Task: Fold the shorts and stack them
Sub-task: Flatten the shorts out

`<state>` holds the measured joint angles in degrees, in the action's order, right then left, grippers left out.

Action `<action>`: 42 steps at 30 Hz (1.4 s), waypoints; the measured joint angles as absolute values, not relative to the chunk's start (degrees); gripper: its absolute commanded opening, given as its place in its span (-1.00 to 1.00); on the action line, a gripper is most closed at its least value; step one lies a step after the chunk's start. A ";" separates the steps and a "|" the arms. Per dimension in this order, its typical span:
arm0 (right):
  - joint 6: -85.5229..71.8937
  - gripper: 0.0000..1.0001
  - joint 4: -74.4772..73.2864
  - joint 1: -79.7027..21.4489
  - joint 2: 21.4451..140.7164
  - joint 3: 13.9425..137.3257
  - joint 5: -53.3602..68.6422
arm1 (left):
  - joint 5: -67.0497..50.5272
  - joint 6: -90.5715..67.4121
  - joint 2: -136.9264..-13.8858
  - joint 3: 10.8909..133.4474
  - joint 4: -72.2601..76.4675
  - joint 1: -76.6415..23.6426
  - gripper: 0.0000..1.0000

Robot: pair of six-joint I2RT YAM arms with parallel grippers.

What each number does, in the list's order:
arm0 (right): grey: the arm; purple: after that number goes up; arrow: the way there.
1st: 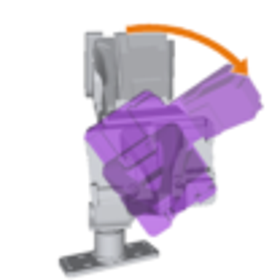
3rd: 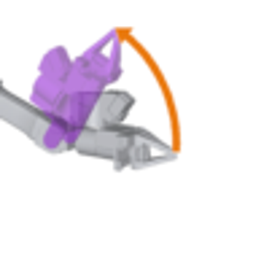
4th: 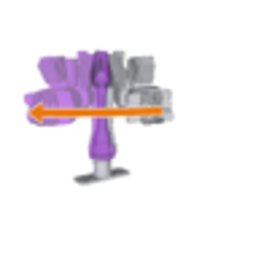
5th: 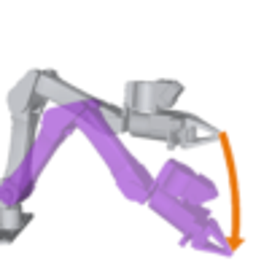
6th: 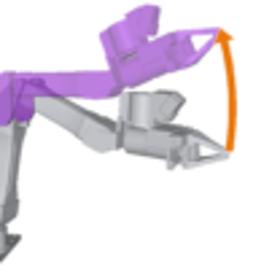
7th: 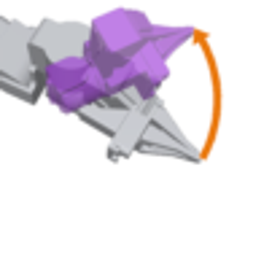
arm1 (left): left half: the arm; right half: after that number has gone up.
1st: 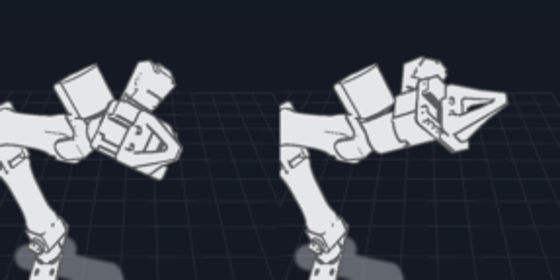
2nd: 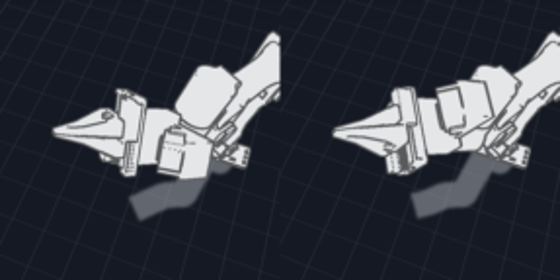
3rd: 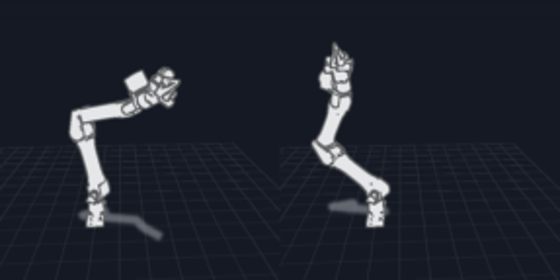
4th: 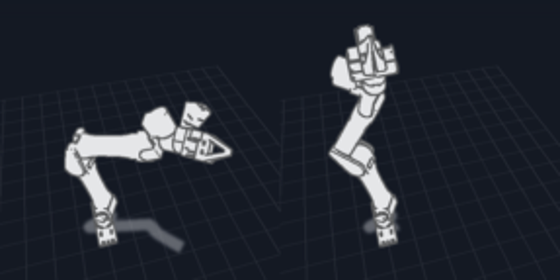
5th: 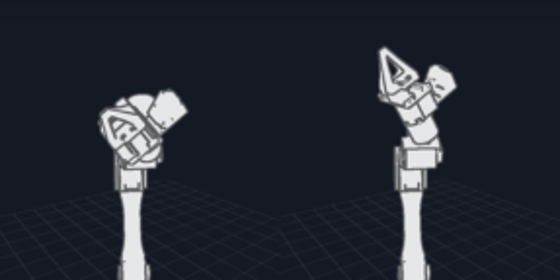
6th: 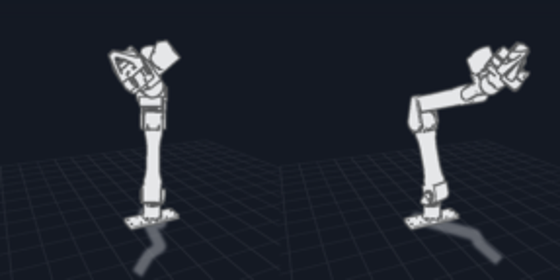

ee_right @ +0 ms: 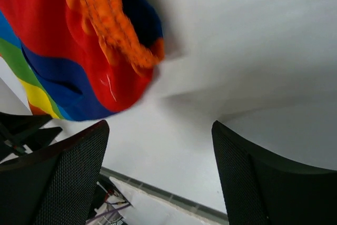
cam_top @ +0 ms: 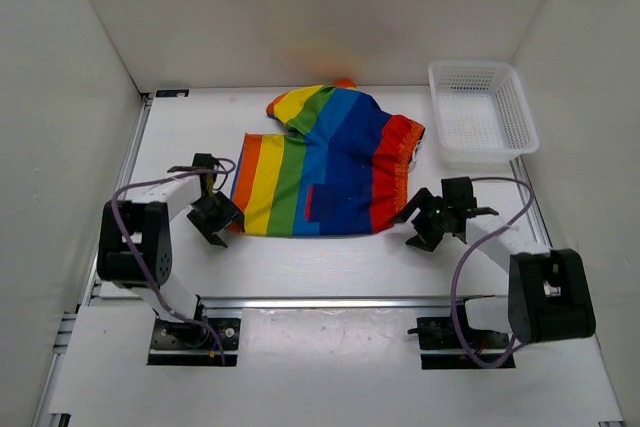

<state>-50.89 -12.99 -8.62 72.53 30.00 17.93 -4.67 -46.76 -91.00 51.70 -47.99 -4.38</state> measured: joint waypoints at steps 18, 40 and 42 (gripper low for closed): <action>-45.17 -0.99 -15.03 -11.03 95.02 60.64 9.02 | -3.11 -46.81 -92.92 64.16 -49.69 -4.25 -0.80; -23.03 -0.99 -45.10 -11.33 53.91 92.33 21.02 | 2.57 -42.35 -61.52 133.14 -64.07 0.62 -0.80; -22.39 -0.99 -46.94 -11.31 50.43 93.41 21.63 | 3.07 -42.00 -59.83 136.22 -64.27 0.62 -0.80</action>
